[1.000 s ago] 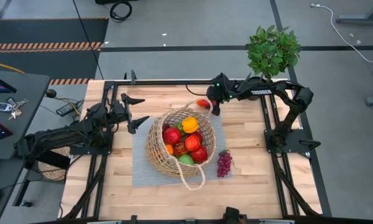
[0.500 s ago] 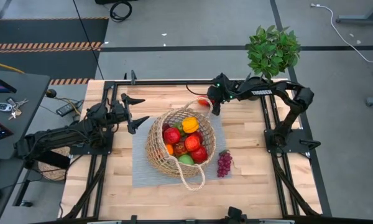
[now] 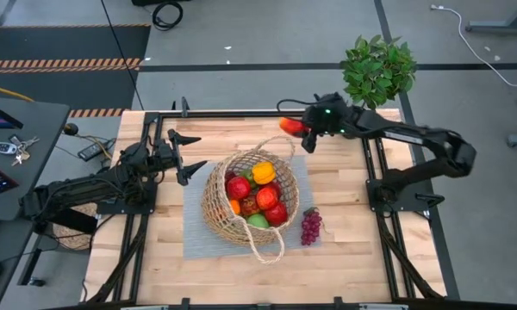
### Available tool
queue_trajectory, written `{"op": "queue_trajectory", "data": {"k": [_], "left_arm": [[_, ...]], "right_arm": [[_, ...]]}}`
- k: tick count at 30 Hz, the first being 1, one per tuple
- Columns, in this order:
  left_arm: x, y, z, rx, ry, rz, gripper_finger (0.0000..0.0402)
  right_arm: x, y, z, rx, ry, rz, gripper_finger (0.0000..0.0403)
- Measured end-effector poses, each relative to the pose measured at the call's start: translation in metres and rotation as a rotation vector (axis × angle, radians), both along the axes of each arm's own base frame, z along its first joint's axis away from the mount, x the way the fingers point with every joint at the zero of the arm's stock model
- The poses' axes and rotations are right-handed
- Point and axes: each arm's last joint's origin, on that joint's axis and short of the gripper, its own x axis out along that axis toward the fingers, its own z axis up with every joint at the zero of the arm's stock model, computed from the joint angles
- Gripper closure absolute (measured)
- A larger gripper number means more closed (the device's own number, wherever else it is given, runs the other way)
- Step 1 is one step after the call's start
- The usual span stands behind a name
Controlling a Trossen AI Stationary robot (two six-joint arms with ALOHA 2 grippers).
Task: Build produce basket
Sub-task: Put the red mango into the mesh basket
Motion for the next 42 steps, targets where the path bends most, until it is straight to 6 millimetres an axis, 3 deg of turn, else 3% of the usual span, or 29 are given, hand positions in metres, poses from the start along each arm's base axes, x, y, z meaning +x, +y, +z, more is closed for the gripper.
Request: {"op": "queue_trajectory", "data": {"k": [9,24,33,42], "left_arm": [[0.0,0.0,0.0,0.0,0.0,0.0,0.0004],[0.0,0.0,0.0,0.0,0.0,0.0,0.0004],[0.0,0.0,0.0,0.0,0.0,0.0,0.0004],[0.0,0.0,0.0,0.0,0.0,0.0,0.0004]], "right_arm": [[-0.02,0.049,0.048,-0.059,-0.182,0.017,0.0176],[-0.044,0.106,0.096,-0.101,-0.505,0.187,0.0176],[-0.029,0.14,0.1,-0.048,-0.586,0.393,0.0174],[0.002,0.175,0.101,-0.072,-0.488,0.456,0.0173]]}}
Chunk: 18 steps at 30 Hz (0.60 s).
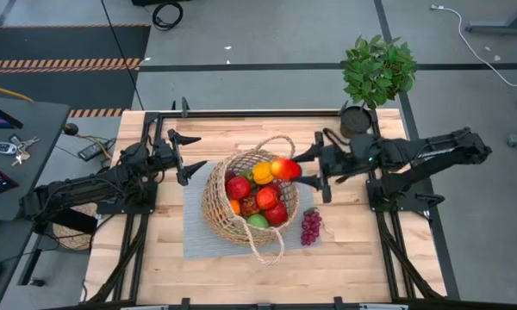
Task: Build produce basket
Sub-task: Put the red mango into the mesh basket
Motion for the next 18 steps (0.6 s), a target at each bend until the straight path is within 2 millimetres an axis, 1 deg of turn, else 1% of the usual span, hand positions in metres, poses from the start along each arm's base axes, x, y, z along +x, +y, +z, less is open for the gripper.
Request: {"op": "queue_trajectory", "data": {"k": [10,14,18], "left_arm": [[0.0,0.0,0.0,0.0,0.0,0.0,0.0004],[0.0,0.0,0.0,0.0,0.0,0.0,0.0004],[0.0,0.0,0.0,0.0,0.0,0.0,0.0004]], "right_arm": [[0.033,0.031,0.013,-0.16,0.176,-0.096,0.0173],[0.041,0.045,0.016,-0.28,0.223,-0.185,0.0173],[0.047,0.059,0.014,-0.446,0.245,-0.289,0.0173]]}}
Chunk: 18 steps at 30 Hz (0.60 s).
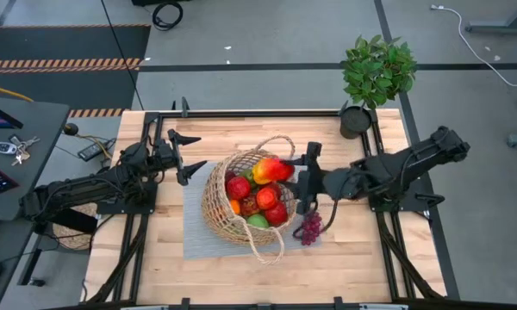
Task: Build produce basket
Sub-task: Put the red mango into the mesh basket
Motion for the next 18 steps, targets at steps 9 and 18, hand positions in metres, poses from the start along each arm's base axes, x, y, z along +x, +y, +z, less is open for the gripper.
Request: {"op": "queue_trajectory", "data": {"k": [9,18], "left_arm": [[0.0,0.0,0.0,0.0,0.0,0.0,0.0004],[0.0,0.0,0.0,0.0,0.0,0.0,0.0004]], "right_arm": [[0.013,0.011,-0.019,-0.497,0.208,-0.171,0.0172],[0.027,0.021,-0.039,-0.717,0.36,-0.204,0.0173]]}}
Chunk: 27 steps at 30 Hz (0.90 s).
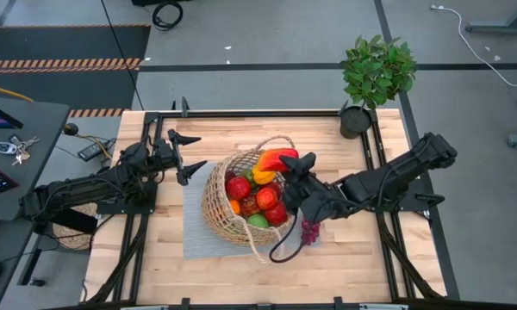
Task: Build produce basket
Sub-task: Put the red mango into the mesh basket
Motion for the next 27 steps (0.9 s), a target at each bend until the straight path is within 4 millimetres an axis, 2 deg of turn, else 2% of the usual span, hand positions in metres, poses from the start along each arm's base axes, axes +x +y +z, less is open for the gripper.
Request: {"op": "queue_trajectory", "data": {"k": [6,13,20,27], "left_arm": [[0.0,0.0,0.0,0.0,0.0,0.0,0.0004],[0.0,0.0,0.0,0.0,0.0,0.0,0.0004],[0.0,0.0,0.0,0.0,0.0,0.0,0.0004],[0.0,0.0,0.0,0.0,0.0,0.001,0.0004]], "right_arm": [[-0.003,0.008,0.001,0.025,-0.025,0.03,0.0173],[-0.009,0.013,0.007,0.192,-0.091,0.132,0.0173],[-0.006,0.013,0.002,0.517,-0.098,0.282,0.0173],[0.0,0.0,-0.003,0.799,-0.11,0.288,0.0173]]}}
